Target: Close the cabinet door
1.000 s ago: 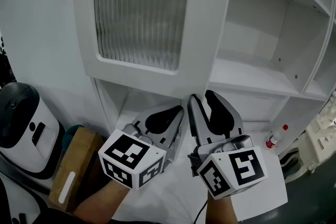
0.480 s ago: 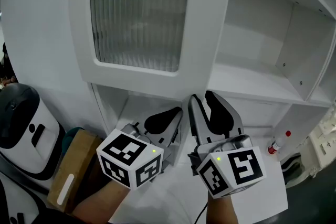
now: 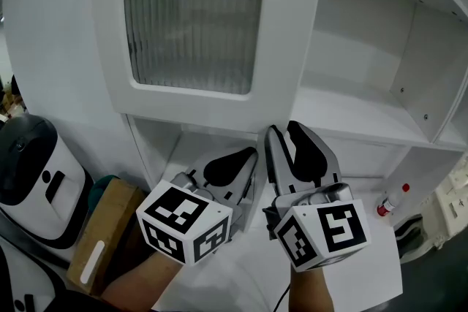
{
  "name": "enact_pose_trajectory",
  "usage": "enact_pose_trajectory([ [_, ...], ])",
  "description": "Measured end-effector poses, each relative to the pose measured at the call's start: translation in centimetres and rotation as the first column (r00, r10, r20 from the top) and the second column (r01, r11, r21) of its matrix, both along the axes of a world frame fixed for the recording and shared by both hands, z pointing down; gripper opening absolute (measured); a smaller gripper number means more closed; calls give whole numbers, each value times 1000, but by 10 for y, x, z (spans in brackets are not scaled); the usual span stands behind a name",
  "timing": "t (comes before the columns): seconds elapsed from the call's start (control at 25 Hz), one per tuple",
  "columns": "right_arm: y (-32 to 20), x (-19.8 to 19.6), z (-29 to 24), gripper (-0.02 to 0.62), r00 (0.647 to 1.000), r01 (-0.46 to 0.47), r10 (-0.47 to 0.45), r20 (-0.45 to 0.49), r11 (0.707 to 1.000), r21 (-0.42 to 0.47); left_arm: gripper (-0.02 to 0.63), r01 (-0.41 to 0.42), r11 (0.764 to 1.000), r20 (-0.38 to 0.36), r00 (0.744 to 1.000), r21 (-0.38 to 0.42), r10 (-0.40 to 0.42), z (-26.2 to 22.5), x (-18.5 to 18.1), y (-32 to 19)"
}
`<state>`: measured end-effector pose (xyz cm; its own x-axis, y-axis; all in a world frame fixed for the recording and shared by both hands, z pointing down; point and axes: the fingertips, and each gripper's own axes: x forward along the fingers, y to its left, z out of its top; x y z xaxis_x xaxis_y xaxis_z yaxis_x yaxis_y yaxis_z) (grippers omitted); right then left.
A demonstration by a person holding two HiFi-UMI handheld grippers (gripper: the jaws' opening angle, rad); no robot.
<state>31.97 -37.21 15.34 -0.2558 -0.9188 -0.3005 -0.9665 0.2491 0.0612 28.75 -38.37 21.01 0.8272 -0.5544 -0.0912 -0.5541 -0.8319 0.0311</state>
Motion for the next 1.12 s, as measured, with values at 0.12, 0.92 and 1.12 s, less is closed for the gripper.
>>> enact_pose_trajectory([
  [0.12, -4, 0, 0, 127, 1000, 1, -1, 4, 1000, -1, 12, 0, 1000, 0, 1000, -1, 0, 1, -1, 0],
  [0.92, 4, -4, 2, 115, 999, -49, 49, -12, 999, 0, 12, 80, 997, 4, 997, -7, -80, 3, -26, -3],
  [1.12, 13, -12, 4, 100, 997, -74, 74, -20, 997, -9, 12, 103, 995, 1, 995, 1, -103, 0, -42, 3],
])
